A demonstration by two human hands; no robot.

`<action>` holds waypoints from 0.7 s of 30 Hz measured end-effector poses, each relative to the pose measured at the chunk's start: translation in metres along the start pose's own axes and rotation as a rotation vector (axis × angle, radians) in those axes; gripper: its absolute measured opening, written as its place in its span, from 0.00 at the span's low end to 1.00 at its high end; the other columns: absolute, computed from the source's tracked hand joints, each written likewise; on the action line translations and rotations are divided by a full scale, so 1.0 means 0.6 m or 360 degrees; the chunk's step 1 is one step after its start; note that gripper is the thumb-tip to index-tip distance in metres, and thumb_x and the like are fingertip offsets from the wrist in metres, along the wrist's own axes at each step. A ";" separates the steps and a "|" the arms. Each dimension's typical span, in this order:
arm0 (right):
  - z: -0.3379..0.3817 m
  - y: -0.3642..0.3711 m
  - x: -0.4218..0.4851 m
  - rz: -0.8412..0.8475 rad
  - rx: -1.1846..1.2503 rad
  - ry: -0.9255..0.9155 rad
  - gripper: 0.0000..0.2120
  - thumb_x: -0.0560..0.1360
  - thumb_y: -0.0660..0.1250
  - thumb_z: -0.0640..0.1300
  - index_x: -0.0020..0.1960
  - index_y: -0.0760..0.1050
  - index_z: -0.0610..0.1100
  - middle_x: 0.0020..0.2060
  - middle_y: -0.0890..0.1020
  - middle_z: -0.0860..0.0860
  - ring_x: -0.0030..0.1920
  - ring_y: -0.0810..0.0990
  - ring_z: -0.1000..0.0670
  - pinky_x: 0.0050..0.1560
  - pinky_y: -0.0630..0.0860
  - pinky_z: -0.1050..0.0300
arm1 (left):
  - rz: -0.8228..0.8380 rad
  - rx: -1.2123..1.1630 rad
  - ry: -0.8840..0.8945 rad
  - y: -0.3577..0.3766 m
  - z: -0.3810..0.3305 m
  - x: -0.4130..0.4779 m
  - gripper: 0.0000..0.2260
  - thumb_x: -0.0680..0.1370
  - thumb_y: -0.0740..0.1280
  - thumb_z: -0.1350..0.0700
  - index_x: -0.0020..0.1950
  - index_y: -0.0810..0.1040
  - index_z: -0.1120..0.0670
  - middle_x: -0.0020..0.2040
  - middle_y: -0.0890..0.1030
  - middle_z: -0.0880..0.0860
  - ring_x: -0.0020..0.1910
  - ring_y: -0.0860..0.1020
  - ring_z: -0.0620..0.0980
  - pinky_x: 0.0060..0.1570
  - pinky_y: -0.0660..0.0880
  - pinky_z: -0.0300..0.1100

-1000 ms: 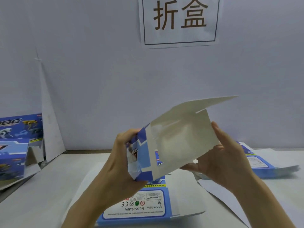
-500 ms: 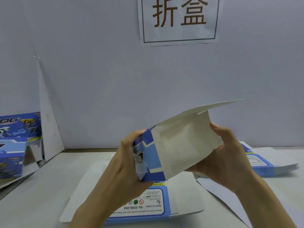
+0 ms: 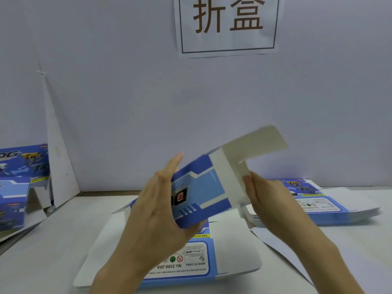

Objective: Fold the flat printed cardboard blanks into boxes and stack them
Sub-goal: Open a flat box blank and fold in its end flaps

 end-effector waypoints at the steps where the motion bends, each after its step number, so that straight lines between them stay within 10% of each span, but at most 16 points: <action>1: -0.003 0.006 0.000 0.0057 0.0342 0.0046 0.17 0.81 0.52 0.59 0.41 0.71 0.52 0.29 0.77 0.53 0.33 0.76 0.54 0.38 0.69 0.59 | -0.0028 -0.0002 -0.0011 -0.006 0.005 0.002 0.47 0.62 0.75 0.39 0.74 0.52 0.40 0.57 0.69 0.38 0.53 0.73 0.37 0.48 0.68 0.19; 5: -0.011 0.023 -0.001 0.0234 0.1830 0.0399 0.26 0.68 0.58 0.64 0.45 0.84 0.45 0.45 0.85 0.45 0.50 0.84 0.51 0.49 0.81 0.59 | -0.0027 -0.0169 0.0088 -0.020 0.012 0.010 0.41 0.62 0.78 0.43 0.67 0.59 0.42 0.57 0.68 0.40 0.56 0.72 0.36 0.44 0.71 0.21; 9: 0.017 0.038 -0.007 0.0433 0.2254 0.0400 0.18 0.69 0.63 0.57 0.49 0.85 0.49 0.49 0.86 0.48 0.47 0.84 0.52 0.41 0.81 0.59 | 0.0017 -0.0070 0.0202 -0.015 -0.003 0.008 0.37 0.63 0.75 0.44 0.66 0.59 0.44 0.59 0.65 0.35 0.55 0.72 0.36 0.44 0.71 0.22; 16: -0.002 0.030 -0.002 -0.0007 0.1121 0.0349 0.15 0.80 0.61 0.41 0.43 0.72 0.29 0.31 0.72 0.44 0.33 0.70 0.48 0.35 0.69 0.56 | 0.0047 -0.0004 0.0171 -0.009 0.000 0.006 0.38 0.61 0.74 0.45 0.66 0.59 0.45 0.55 0.65 0.37 0.54 0.71 0.35 0.44 0.71 0.23; 21: 0.011 0.038 -0.013 0.0293 0.1303 0.0420 0.12 0.79 0.63 0.47 0.40 0.80 0.44 0.30 0.81 0.53 0.33 0.81 0.54 0.32 0.77 0.65 | 0.0076 -0.0140 0.0113 -0.013 0.013 0.007 0.39 0.62 0.75 0.41 0.65 0.56 0.37 0.61 0.65 0.34 0.58 0.72 0.38 0.44 0.75 0.25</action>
Point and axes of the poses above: each hand's wrist, its own x-axis towards the middle knuckle, its own y-axis out of the palm, z = x × y, the point moved 9 cm from there along x, towards the middle knuckle
